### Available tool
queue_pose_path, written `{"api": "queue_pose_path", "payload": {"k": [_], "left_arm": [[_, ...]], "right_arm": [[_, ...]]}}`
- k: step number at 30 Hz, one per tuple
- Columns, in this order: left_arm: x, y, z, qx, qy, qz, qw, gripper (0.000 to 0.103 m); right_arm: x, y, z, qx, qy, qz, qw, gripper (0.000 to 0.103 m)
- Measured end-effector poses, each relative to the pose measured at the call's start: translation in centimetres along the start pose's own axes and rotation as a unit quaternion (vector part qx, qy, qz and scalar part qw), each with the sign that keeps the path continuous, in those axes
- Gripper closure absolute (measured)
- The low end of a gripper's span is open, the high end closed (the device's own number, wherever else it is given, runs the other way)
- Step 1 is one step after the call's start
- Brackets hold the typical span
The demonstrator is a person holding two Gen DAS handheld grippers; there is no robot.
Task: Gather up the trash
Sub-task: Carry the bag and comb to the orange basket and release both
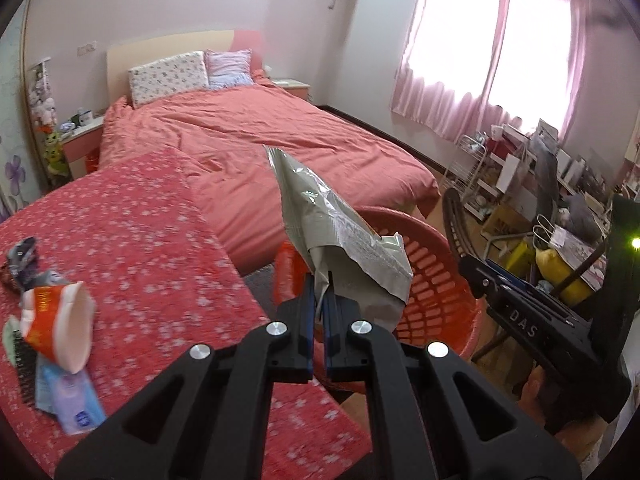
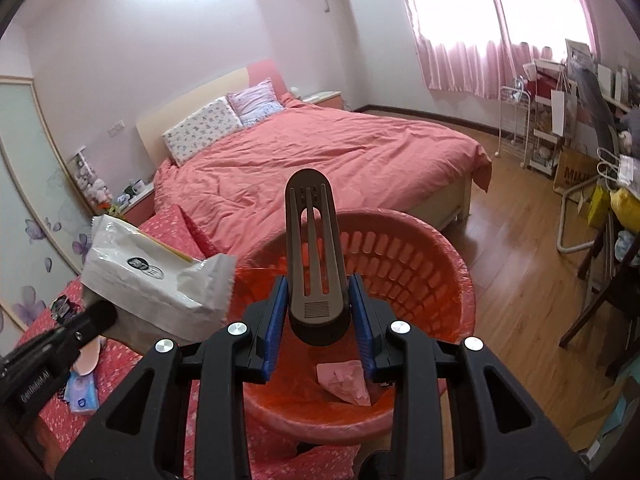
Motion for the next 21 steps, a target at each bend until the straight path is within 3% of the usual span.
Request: {"api": "queue_pose_path", "payload": {"k": [4,7,9,12,15,21], "left_arm": [[0.0,-0.5,-2.3,-0.011,0.016,0.005,0.9998,0.093],[-0.2,-0.7,-4.1,-0.012,0.029,0.007,0.9995,0.076],[-0.4,-0.8,-5.1,-0.013,0.040,0.009,0.9991,0.060],[-0.9,0.1,-5.6,-0.003,0.046,0.017,0.9988,0.051],[-1.4,1.3,-4.8,0.016,0.042,0.023,0.9987,0.040],[-2.3,3.6,-0.7,0.078,0.011,0.016,0.9968,0.022]], "right_arm": [[0.2,-0.8,-1.2,0.000,0.011,-0.013,1.000,0.071],[0.4,-1.6,-1.9,0.005,0.019,-0.024,1.000,0.070],[0.3,-1.6,-1.9,0.001,0.021,-0.023,1.000,0.062],[0.1,-1.6,-1.6,-0.010,0.017,-0.016,1.000,0.051],[0.0,-1.3,-0.8,-0.027,0.005,-0.004,1.000,0.040],[-0.2,-0.1,0.7,-0.040,-0.011,0.029,0.999,0.032]]}}
Point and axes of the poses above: each gripper's, at about its wrist camera, not at the fingertips, and z roughly against the way its jaws point, y to its left, x to its top, the point moved 2 cm from there along -z, roughly the way its jaws point, and after that the axes turned 1 degree about -z, right-handed, at the moved point
